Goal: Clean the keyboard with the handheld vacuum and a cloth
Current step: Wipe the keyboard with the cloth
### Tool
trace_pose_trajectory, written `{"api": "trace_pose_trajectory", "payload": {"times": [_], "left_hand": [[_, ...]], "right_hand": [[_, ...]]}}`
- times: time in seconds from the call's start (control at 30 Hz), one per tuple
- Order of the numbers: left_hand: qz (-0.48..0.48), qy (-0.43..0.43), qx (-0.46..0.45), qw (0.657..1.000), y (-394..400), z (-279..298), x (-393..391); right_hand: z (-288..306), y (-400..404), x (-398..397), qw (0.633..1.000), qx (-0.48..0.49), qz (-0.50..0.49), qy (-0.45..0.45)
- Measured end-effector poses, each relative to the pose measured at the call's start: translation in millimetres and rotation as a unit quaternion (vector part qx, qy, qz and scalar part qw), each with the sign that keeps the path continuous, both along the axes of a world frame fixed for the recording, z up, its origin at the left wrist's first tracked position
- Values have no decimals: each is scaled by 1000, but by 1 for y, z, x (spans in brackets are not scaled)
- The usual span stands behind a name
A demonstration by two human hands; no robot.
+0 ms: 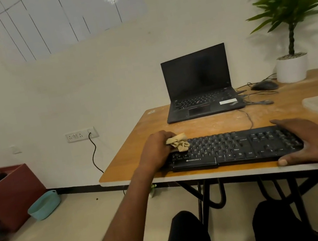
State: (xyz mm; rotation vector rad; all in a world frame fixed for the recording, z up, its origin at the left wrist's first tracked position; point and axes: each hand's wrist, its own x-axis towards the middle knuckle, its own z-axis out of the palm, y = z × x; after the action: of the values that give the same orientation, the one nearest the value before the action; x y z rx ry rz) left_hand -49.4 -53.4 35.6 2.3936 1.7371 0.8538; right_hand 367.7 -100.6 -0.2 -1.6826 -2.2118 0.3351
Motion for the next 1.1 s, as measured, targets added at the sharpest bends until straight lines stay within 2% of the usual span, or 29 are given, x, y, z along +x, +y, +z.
{"api": "trace_pose_trajectory", "payload": {"times": [0.2, 0.4, 0.53, 0.67, 0.8, 1.1], "left_hand": [[70, 10, -2, 997, -3, -1, -24], [8, 7, -23, 1000, -2, -5, 8], [1, -5, -6, 1000, -1, -8, 7], [51, 29, -11, 998, -2, -3, -24], [121, 7, -22, 992, -12, 2, -66], [8, -1, -15, 1000, -2, -5, -10]], "right_hand": [[5, -12, -1, 1000, -11, -7, -5], [4, -13, 7, 999, -7, -26, -31], [5, -11, -1, 999, -2, -17, -38], [2, -4, -11, 1000, -6, -9, -18], [1, -1, -17, 1000, 21, 18, -5], [-1, 1, 1, 1000, 16, -3, -20]]}}
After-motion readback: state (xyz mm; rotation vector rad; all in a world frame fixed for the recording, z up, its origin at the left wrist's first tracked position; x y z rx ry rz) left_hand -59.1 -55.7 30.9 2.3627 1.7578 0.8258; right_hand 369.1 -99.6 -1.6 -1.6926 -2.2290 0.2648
